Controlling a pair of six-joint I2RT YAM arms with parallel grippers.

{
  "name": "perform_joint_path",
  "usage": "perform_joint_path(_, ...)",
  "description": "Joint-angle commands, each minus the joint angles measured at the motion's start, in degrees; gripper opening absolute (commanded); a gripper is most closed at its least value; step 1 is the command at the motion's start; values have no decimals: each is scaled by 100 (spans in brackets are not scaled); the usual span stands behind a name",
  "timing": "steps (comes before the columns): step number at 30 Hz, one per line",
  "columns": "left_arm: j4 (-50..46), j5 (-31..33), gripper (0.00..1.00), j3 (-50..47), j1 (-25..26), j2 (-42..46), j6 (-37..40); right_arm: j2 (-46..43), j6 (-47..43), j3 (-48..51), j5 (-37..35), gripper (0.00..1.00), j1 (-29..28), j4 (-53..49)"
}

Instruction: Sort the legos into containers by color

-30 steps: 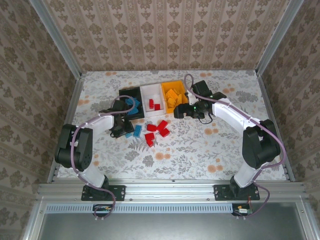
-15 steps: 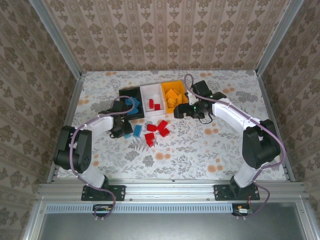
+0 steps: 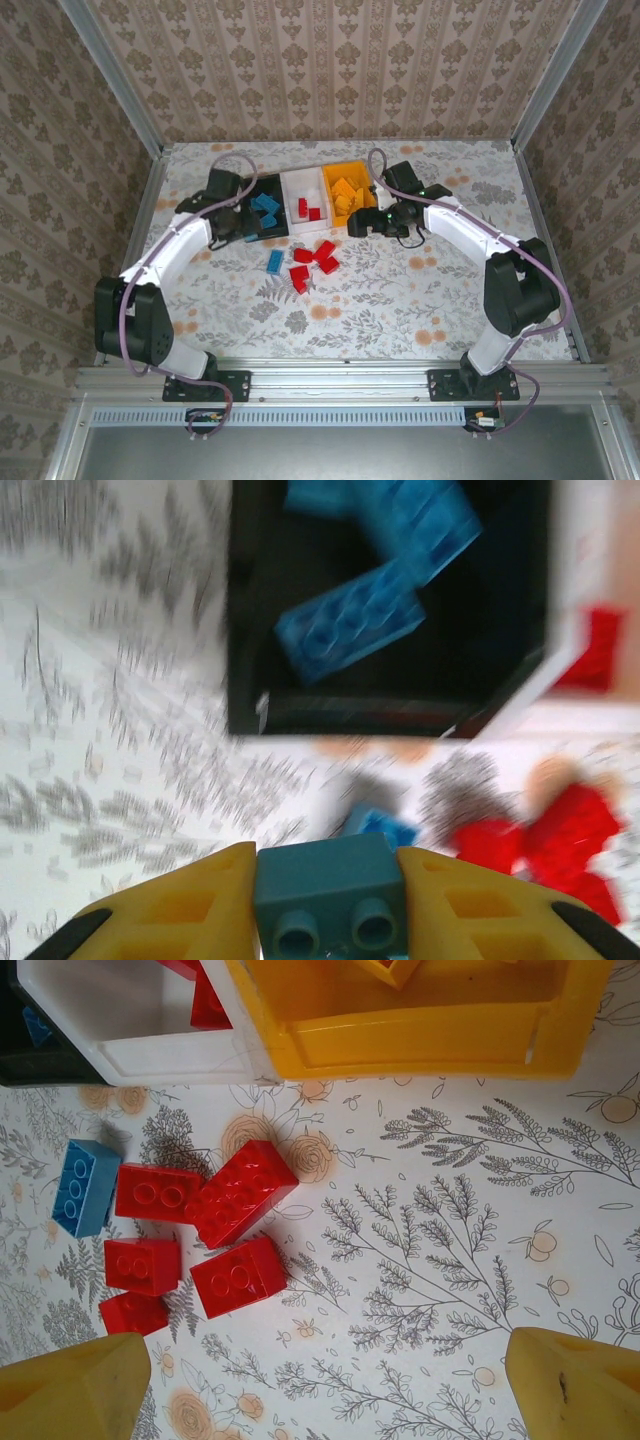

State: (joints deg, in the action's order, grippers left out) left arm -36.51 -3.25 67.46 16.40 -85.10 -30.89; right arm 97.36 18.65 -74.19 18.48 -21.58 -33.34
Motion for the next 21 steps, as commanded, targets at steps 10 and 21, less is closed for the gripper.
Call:
perform_joint_path(10,-587,-86,37,2923,-337,-2285,949,246,-3,-157,-63,93,31,-200)
perform_joint_path(21,-693,-173,46,3407,-384,-3399,1052,386,-35,-183,-118,94,67,-226)
